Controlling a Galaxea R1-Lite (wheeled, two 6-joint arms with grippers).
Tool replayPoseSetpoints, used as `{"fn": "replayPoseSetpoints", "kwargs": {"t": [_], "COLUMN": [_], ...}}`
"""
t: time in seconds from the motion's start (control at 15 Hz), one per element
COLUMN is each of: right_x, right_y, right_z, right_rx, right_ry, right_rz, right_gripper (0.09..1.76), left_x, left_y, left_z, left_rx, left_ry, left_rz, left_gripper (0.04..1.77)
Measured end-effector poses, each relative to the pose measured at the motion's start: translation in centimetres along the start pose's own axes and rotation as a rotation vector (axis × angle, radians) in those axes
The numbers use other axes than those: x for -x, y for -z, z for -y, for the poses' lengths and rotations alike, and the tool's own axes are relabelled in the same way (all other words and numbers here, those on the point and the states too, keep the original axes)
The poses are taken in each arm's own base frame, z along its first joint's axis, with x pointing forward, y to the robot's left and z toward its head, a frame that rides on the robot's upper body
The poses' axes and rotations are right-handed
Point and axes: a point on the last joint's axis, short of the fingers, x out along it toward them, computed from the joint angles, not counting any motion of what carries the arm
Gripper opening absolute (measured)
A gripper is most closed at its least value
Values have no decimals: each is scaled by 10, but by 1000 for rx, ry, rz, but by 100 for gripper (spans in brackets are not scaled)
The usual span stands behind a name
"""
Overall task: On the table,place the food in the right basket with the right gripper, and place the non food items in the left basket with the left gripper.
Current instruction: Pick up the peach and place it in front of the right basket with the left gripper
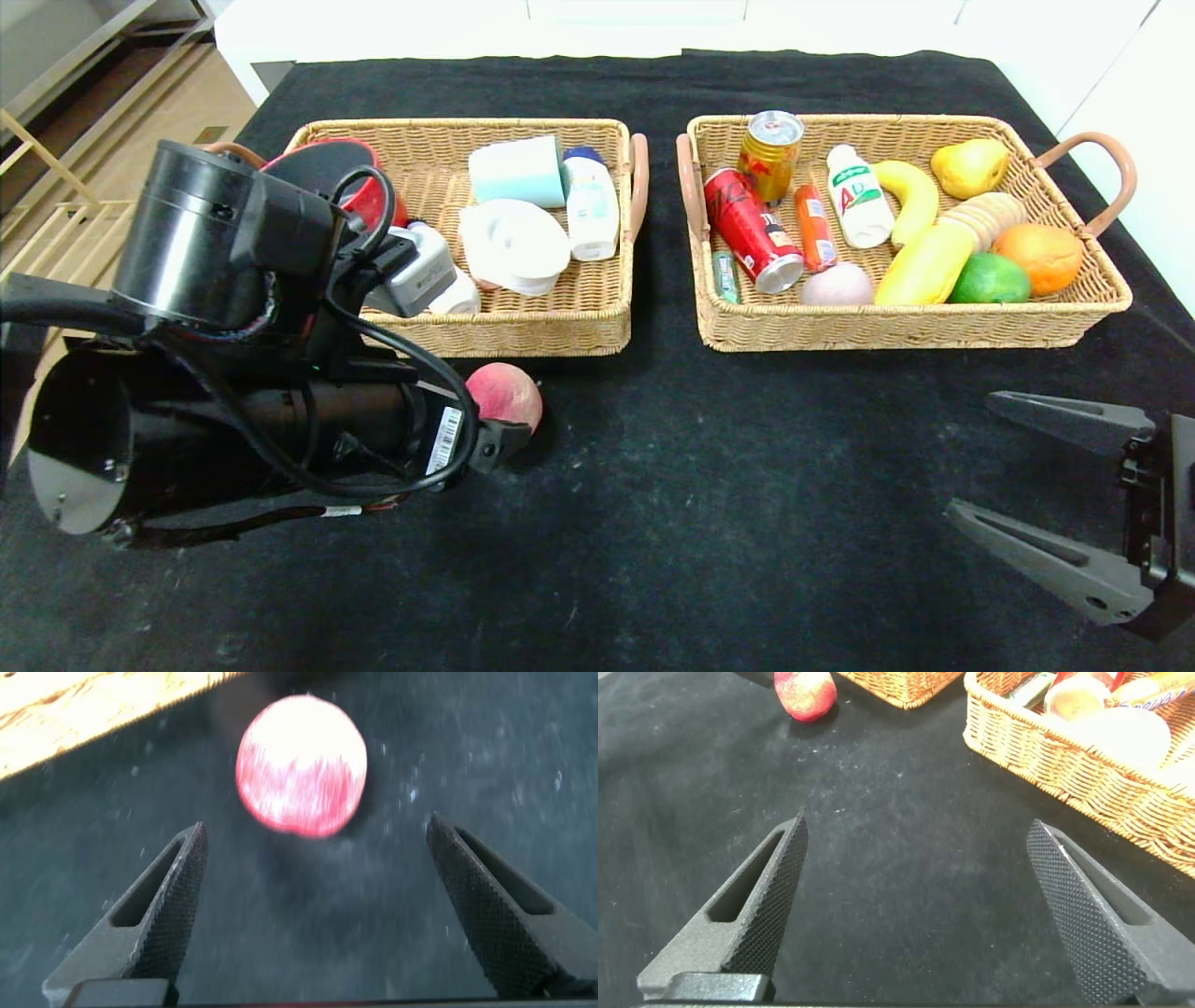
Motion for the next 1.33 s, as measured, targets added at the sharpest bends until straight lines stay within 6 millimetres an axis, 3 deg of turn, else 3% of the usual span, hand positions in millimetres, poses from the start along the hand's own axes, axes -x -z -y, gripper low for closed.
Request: {"fn": "replayPoseSetpoints", "kwargs": {"t": [0.33,0.6,0.87,1.07,1.2,1.33], "right_x": [0,5,51,71,61,35], "right_y": [0,-5,-43,-54,-48,-32], "right_z": [0,-3,-31,-45,-38,-21], "right_rx": [0,18,173,235,203,122], "right_ry": [0,5,39,53,46,28], "right_rz": [0,24,228,310,268,161], "right_gripper": [171,171,171,171,171,171], "left_x": [-29,-39,-46,-51,-55,-58], "left_y": [3,6,3,5,5,6], "left_z": [-2,-3,-2,-1,-2,-4], "left_rx": [11,13,21,18,20,24], "left_ry": [-35,-32,-31,-32,-39,-47], "left_rz": [-23,-45,-9,-23,-29,-35], "left_gripper": [170,170,171,171,171,171]}}
